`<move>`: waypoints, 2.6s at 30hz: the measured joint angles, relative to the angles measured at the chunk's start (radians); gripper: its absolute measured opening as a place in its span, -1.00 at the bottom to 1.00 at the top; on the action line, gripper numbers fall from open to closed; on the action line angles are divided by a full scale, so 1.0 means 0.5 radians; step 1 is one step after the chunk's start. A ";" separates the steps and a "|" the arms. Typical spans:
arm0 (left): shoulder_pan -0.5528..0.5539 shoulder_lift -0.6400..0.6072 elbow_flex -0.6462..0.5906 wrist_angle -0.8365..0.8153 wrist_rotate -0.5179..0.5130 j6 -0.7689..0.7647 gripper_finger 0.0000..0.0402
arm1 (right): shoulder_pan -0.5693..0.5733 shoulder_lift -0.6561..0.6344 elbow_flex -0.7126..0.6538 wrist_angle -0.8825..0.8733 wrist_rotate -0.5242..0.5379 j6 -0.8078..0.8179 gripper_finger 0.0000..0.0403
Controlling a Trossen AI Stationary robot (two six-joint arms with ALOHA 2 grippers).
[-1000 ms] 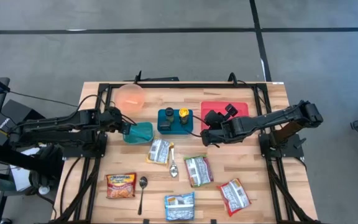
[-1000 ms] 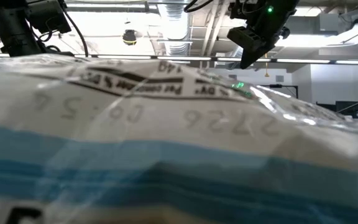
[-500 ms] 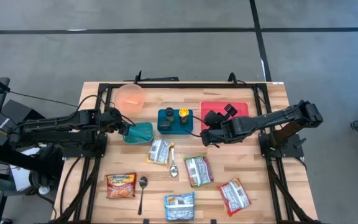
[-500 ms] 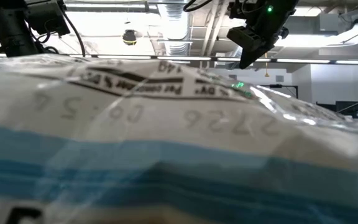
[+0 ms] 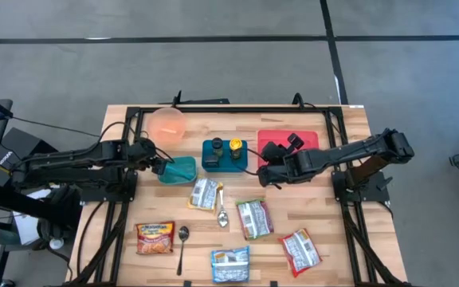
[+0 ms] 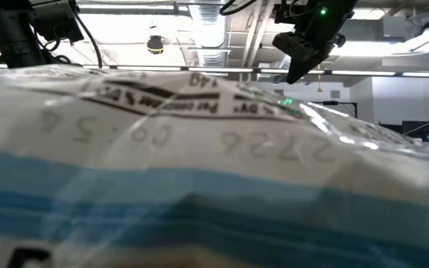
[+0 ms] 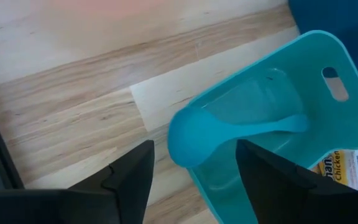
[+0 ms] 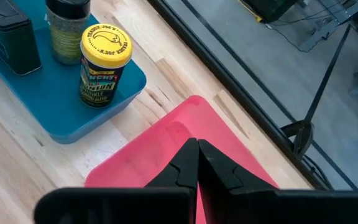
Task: Pick & Place Food Item
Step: Put the black spoon into the green bin
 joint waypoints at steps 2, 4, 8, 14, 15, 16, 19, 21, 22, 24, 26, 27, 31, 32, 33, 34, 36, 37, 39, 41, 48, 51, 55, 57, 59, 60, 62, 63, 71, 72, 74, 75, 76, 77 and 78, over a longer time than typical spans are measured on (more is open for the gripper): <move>0.000 -0.019 0.001 0.001 0.001 0.003 0.09 | -0.011 0.001 0.000 0.001 -0.002 -0.010 -1.00; 0.000 -0.059 0.001 0.000 0.002 0.005 0.08 | -0.015 0.000 -0.001 0.002 -0.018 -0.029 -1.00; 0.000 -0.164 0.003 0.000 0.003 0.005 0.07 | -0.028 0.000 0.000 0.002 -0.053 -0.031 -1.00; 0.000 -0.301 0.003 -0.001 0.010 0.006 0.07 | -0.028 0.000 -0.001 0.002 -0.055 -0.031 -1.00; 0.000 -0.320 0.003 -0.001 0.010 0.024 0.07 | -0.028 0.000 0.000 0.002 -0.061 -0.031 -1.00; 0.000 -0.340 0.003 -0.001 0.011 0.038 0.06 | -0.028 0.000 -0.001 0.002 -0.067 -0.031 -1.00; 0.000 -0.392 0.003 0.003 0.013 0.050 0.04 | -0.028 0.000 0.000 0.002 -0.082 -0.031 -1.00; 0.000 -0.421 0.003 0.016 0.013 0.064 0.03 | -0.028 0.000 0.000 0.002 -0.089 -0.031 -1.00; 0.000 -0.433 0.003 0.026 0.014 0.082 0.02 | -0.028 0.000 -0.001 0.002 -0.090 -0.031 -1.00; 0.000 -0.454 0.003 0.050 0.028 0.097 0.01 | -0.028 0.000 0.000 0.002 -0.092 -0.031 -1.00; 0.000 -0.472 0.003 0.111 0.038 0.149 0.00 | -0.028 0.000 0.000 0.002 -0.094 -0.031 -1.00; 0.000 -0.478 0.004 0.153 0.057 0.189 0.00 | -0.028 0.000 0.000 0.002 -0.094 -0.031 -1.00; -0.004 -0.472 0.004 0.388 0.195 0.378 -0.03 | -0.028 0.001 0.000 0.002 -0.095 -0.031 -1.00; -0.011 -0.471 0.004 0.458 0.244 0.425 -0.03 | -0.028 0.000 0.000 0.002 -0.096 -0.031 -1.00; -0.023 -0.471 0.004 0.533 0.295 0.463 -0.04 | -0.028 0.000 -0.001 0.002 -0.096 -0.031 -1.00; -0.038 -0.471 0.004 0.604 0.340 0.496 -0.04 | -0.028 0.000 -0.001 0.002 -0.096 -0.031 -1.00; -0.081 -0.471 0.004 0.738 0.431 0.550 -0.06 | -0.028 0.001 -0.001 0.002 -0.097 -0.031 -1.00; -0.107 -0.471 0.004 0.803 0.467 0.566 -0.06 | -0.028 0.000 -0.001 0.002 -0.097 -0.031 -1.00; -0.169 -0.471 0.004 0.909 0.521 0.586 -0.07 | -0.028 0.000 0.000 0.002 -0.097 -0.031 -1.00; -0.240 -0.470 0.004 1.007 0.549 0.625 -0.07 | -0.028 0.000 -0.001 0.002 -0.097 -0.031 -1.00; -0.544 -0.402 -0.063 1.439 0.553 0.680 -0.08 | -0.028 0.001 0.000 0.002 -0.097 -0.036 -1.00; -0.663 -0.317 -0.082 1.562 0.552 0.684 -0.08 | -0.028 0.000 0.000 0.002 -0.097 -0.036 -1.00; -0.811 -0.157 -0.082 1.684 0.552 0.685 -0.08 | -0.028 0.001 0.000 0.002 -0.097 -0.037 -1.00; -0.879 -0.066 -0.082 1.734 0.552 0.675 -0.08 | -0.028 0.000 0.000 0.002 -0.098 -0.037 -1.00; -0.940 0.014 -0.082 1.752 0.552 0.659 -0.08 | -0.028 0.000 0.000 0.002 -0.098 -0.037 -1.00; -0.970 0.054 -0.082 1.749 0.552 0.644 -0.08 | -0.028 0.000 0.000 0.002 -0.098 -0.037 -1.00; -1.021 0.125 -0.082 1.742 0.597 0.602 -0.08 | -0.026 0.000 0.000 0.002 -0.104 -0.041 -1.00; -1.044 0.158 -0.082 1.745 0.638 0.579 -0.08 | -0.023 0.001 -0.001 0.001 -0.104 -0.045 -1.00; -1.243 0.401 -0.082 1.709 0.831 0.483 -0.08 | -0.021 0.000 -0.001 0.001 -0.105 -0.046 -1.00; -1.268 0.433 -0.082 1.687 0.834 0.461 -0.08 | -0.021 0.000 0.000 0.001 -0.104 -0.047 -1.00; -1.309 0.502 -0.082 1.629 0.832 0.433 -0.08 | -0.021 0.001 0.000 0.001 -0.104 -0.047 -1.00; -1.322 0.544 -0.082 1.612 0.815 0.411 -0.08 | -0.021 0.001 -0.001 0.001 -0.104 -0.047 -1.00; -1.326 0.587 -0.082 1.599 0.809 0.386 -0.08 | -0.021 0.001 0.000 0.001 -0.104 -0.047 -1.00; -1.330 0.627 -0.082 1.589 0.802 0.351 -0.08 | -0.021 0.000 -0.001 0.001 -0.104 -0.047 -1.00; -1.329 0.669 -0.082 1.582 0.800 0.327 -0.08 | -0.021 0.001 0.000 0.001 -0.104 -0.047 -1.00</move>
